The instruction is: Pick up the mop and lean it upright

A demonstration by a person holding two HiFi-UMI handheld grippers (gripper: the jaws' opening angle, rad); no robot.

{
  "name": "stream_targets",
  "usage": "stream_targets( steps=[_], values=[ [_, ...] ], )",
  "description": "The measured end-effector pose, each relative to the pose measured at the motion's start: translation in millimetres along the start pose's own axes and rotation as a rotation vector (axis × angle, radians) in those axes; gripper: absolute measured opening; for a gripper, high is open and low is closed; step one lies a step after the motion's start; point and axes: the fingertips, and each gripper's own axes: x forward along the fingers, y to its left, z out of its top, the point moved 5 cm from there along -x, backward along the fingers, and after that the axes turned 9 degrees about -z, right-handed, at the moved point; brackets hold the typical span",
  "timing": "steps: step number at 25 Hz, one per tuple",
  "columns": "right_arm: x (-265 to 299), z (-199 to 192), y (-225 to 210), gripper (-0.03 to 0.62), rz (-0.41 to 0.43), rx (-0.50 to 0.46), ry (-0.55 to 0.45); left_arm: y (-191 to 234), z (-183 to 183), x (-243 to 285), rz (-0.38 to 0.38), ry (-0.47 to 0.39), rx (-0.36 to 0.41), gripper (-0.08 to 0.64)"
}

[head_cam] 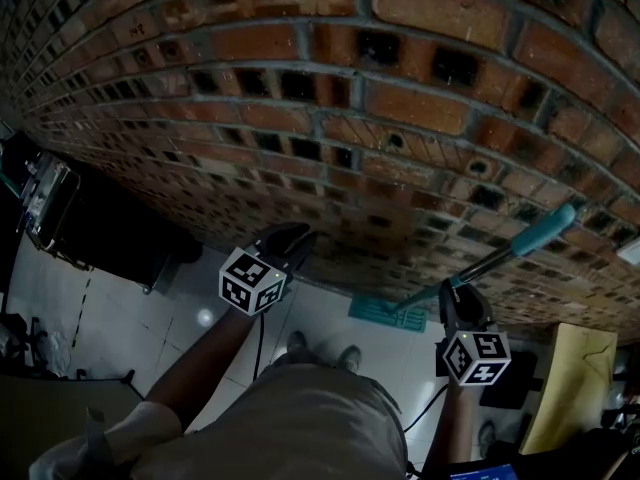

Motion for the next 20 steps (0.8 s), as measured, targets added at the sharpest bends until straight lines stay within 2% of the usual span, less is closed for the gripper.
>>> stream_targets(
  steps=[9, 20],
  values=[
    [16.3, -18.0, 12.7, 0.109, -0.005, -0.005, 0.020, 13.6, -11.4, -8.3, -0.004, -0.004, -0.031, 0.092],
    [34.1, -27.5, 43.4, 0.107, 0.003, -0.027, -0.025, 32.7, -18.5, -25.7, -0.025, 0.023, -0.025, 0.092]
  ],
)
